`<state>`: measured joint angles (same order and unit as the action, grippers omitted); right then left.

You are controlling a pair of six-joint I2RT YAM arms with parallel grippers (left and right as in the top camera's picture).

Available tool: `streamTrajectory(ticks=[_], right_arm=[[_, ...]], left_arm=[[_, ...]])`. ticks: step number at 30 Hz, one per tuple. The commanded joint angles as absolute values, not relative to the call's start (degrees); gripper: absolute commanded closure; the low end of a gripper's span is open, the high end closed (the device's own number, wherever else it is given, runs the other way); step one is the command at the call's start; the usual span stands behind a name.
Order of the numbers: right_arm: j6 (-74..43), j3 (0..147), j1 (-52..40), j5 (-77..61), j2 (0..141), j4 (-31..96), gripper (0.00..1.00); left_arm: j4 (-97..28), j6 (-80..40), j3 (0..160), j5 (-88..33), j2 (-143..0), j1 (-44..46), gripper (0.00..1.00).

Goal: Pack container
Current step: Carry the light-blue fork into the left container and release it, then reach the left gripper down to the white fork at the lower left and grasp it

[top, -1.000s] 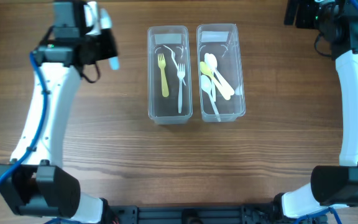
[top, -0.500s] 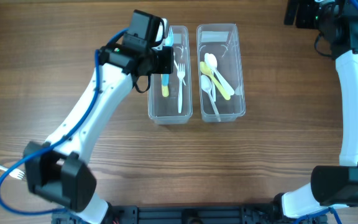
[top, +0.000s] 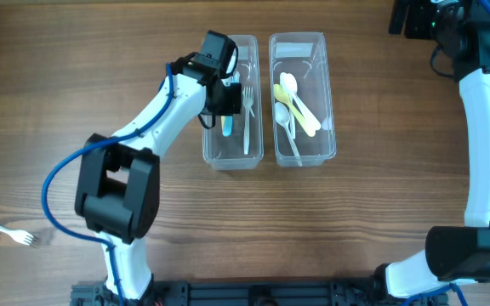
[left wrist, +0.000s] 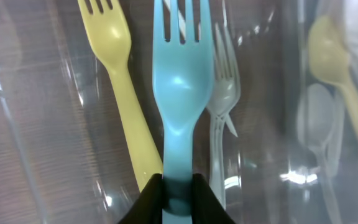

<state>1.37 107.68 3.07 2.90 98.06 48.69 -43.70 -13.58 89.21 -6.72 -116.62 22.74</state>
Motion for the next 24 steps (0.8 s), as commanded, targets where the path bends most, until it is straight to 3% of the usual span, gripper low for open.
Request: streamTrajectory(ticks=[1, 2, 6, 14, 21, 22, 24], right_arm=[[1.5, 107.5, 3.2, 3.9, 98.5, 48.5, 0.0], [1.5, 107.5, 3.2, 3.9, 98.5, 48.5, 0.01], [1.5, 107.5, 3.2, 3.9, 98.5, 48.5, 0.01], [1.5, 107.5, 3.2, 3.9, 98.5, 48.5, 0.0], [1.5, 107.5, 3.2, 3.9, 98.5, 48.5, 0.0], [1.5, 107.5, 3.2, 3.9, 98.5, 48.5, 0.0], [1.5, 107.5, 3.2, 3.9, 98.5, 48.5, 0.0]], left_arm=[[-43.1, -14.2, 90.0, -6.7, -117.0, 22.8, 0.74], [-43.0, -14.2, 90.0, -7.6, -117.0, 22.8, 0.62], [-42.7, -14.2, 90.0, -11.7, -117.0, 22.8, 0.39], [-41.4, -14.3, 90.9, -13.4, -111.0, 22.7, 0.39], [-42.1, -24.6, 94.4, -10.6, -99.3, 20.2, 0.53], [-43.4, -26.0, 94.4, -7.8, -97.0, 18.6, 0.53], [-47.9, -26.4, 94.4, -1.7, -93.1, 14.9, 0.43]])
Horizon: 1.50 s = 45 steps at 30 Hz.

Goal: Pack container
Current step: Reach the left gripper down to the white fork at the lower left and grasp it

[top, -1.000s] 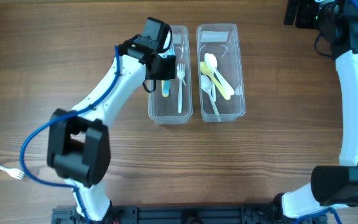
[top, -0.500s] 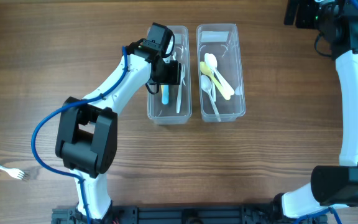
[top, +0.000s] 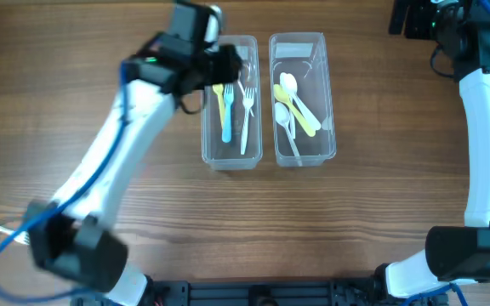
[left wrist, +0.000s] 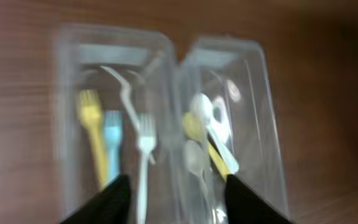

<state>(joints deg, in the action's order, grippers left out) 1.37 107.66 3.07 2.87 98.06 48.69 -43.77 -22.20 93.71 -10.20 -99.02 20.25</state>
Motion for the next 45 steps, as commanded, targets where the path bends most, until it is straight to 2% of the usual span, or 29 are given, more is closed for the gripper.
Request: streamTrajectory(ticks=[1, 3, 7, 11, 15, 21, 25, 28, 31, 36, 38, 45], right_arm=[[1.5, 107.5, 3.2, 3.9, 98.5, 48.5, 0.0], [1.5, 107.5, 3.2, 3.9, 98.5, 48.5, 0.0], [1.5, 107.5, 3.2, 3.9, 98.5, 48.5, 0.0], [1.5, 107.5, 3.2, 3.9, 98.5, 48.5, 0.0], [1.5, 107.5, 3.2, 3.9, 98.5, 48.5, 0.0], [1.5, 107.5, 3.2, 3.9, 98.5, 48.5, 0.01], [1.5, 107.5, 3.2, 3.9, 98.5, 48.5, 0.01], [1.5, 107.5, 3.2, 3.9, 98.5, 48.5, 0.01], [1.5, 107.5, 3.2, 3.9, 98.5, 48.5, 0.01], [1.5, 107.5, 3.2, 3.9, 98.5, 48.5, 0.0], [1.5, 107.5, 3.2, 3.9, 98.5, 48.5, 0.0], [1.5, 107.5, 3.2, 3.9, 98.5, 48.5, 0.01]], left_arm=[[-52.9, -26.4, 94.4, 1.9, -90.3, 11.6, 0.37], [-58.6, -28.1, 94.4, 5.0, -87.5, 7.4, 0.32], [-71.5, -30.9, 94.4, 5.9, -81.5, -7.2, 0.0], [-80.0, -32.0, 94.2, 6.4, -80.8, -18.9, 0.0], [-83.0, -33.3, 89.7, 6.3, -80.4, -31.0, 0.0], [-75.6, -30.2, 77.3, 6.6, -80.3, -44.3, 0.0], [-66.3, -26.2, 67.5, 7.0, -80.4, -52.8, 0.01], [-60.5, -23.9, 62.4, 7.0, -80.5, -56.6, 0.04], [-54.1, -19.5, 57.5, 7.2, -81.5, -59.1, 0.14], [-48.8, -12.1, 56.4, 7.2, -85.5, -61.4, 0.13], [-46.8, -10.6, 56.4, 7.2, -87.6, -62.4, 0.1], [-41.2, -9.4, 56.4, 5.5, -91.9, -62.8, 0.11]])
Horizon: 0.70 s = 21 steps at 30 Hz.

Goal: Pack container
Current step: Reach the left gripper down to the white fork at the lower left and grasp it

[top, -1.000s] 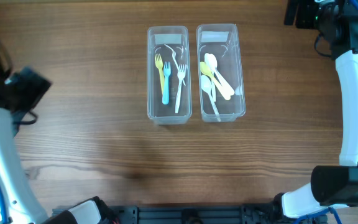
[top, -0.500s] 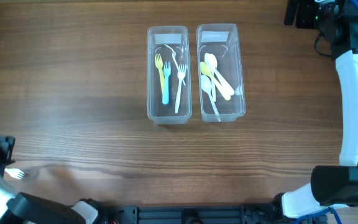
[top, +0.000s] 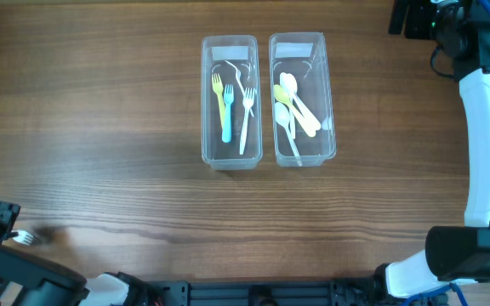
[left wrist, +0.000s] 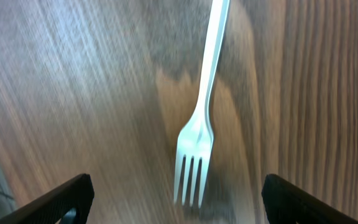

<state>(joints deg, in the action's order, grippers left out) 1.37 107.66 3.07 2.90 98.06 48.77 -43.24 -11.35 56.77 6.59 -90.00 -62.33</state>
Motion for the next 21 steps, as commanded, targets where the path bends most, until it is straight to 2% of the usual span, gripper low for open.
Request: streamTrajectory(ticks=[1, 14, 21], right_arm=[[1.5, 107.5, 3.2, 3.9, 98.5, 48.5, 0.01], [1.5, 107.5, 3.2, 3.9, 98.5, 48.5, 0.0], [1.5, 107.5, 3.2, 3.9, 98.5, 48.5, 0.0]], left_arm=[[-40.3, -9.4, 56.4, 4.2, -92.3, -62.8, 0.12], [-33.5, -9.4, 56.4, 2.4, -98.5, -62.8, 0.2], [-32.4, -9.4, 56.4, 2.3, -102.7, -62.8, 0.18]])
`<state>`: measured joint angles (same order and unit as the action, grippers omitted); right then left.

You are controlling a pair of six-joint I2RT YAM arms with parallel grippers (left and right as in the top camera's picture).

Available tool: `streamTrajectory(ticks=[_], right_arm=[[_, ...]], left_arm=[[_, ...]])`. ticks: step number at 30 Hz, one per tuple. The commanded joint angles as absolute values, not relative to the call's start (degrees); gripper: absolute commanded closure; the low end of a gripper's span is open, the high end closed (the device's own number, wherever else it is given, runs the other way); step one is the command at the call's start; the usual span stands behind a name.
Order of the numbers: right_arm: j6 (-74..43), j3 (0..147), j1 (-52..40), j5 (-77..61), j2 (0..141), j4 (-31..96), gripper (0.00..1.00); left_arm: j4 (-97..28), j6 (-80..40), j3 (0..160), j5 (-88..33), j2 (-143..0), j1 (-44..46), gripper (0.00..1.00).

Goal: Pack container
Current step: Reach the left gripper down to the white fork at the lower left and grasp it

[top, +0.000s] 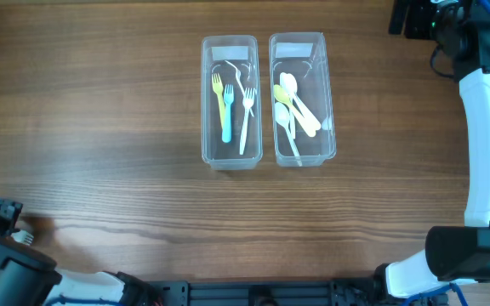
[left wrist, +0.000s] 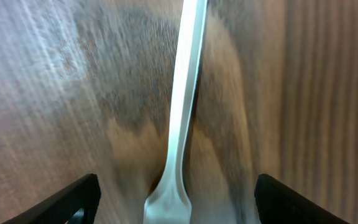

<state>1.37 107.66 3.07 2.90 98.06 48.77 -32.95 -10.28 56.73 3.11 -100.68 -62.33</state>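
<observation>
A white plastic fork (left wrist: 182,118) lies on the wood table, its handle running up the left wrist view and its neck at the bottom edge. My left gripper (left wrist: 173,205) is open, its two dark fingers (left wrist: 61,202) wide apart on either side of the fork, close above it. From overhead, the left gripper sits at the table's front left edge, with only the fork's tines (top: 25,239) showing. The left clear container (top: 230,102) holds a yellow, a blue and two clear forks. The right clear container (top: 301,98) holds spoons. My right gripper is out of view.
The right arm (top: 487,127) stands along the table's right side, its upper end at the back right corner. Both containers sit side by side at the back middle. The table's front edge lies just below the left gripper.
The left gripper has come lower and closer over the white fork: its tines have left the left wrist view and only handle and neck show. The fingers stay wide open.
My left gripper was shut on the blue fork inside the left container. Then it was open above both containers, the blue fork lying beside the yellow one. Then it hung open over the white fork at the front left, and now sits closer to it.
</observation>
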Motion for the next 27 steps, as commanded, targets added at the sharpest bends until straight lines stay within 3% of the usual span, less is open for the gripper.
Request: streamTrajectory(ticks=[1, 7, 9, 11, 13, 20, 22, 27], right_arm=[[1.5, 107.5, 3.2, 3.9, 98.5, 48.5, 0.01], [1.5, 107.5, 3.2, 3.9, 98.5, 48.5, 0.0], [1.5, 107.5, 3.2, 3.9, 98.5, 48.5, 0.0], [1.5, 107.5, 3.2, 3.9, 98.5, 48.5, 0.0], [1.5, 107.5, 3.2, 3.9, 98.5, 48.5, 0.01], [1.5, 107.5, 3.2, 3.9, 98.5, 48.5, 0.0], [1.5, 107.5, 3.2, 3.9, 98.5, 48.5, 0.01], [1.5, 107.5, 3.2, 3.9, 98.5, 48.5, 0.0]], left_arm=[[-32.1, -9.4, 56.4, 2.0, -103.1, -62.8, 0.18], [-30.6, -9.4, 56.4, 1.7, -104.6, -62.8, 0.18], [-30.6, -9.4, 56.4, 1.7, -104.6, -62.8, 0.3], [-30.4, -9.4, 56.4, 1.7, -104.6, -62.8, 0.59], [-30.3, -9.4, 56.4, 1.7, -104.6, -62.8, 0.73], [-30.4, -9.7, 56.5, 1.5, -104.6, -62.8, 0.83], [-30.4, -9.8, 56.8, 0.4, -104.6, -62.8, 0.92], [-31.6, -10.0, 59.3, -2.9, -104.4, -62.8, 0.94]])
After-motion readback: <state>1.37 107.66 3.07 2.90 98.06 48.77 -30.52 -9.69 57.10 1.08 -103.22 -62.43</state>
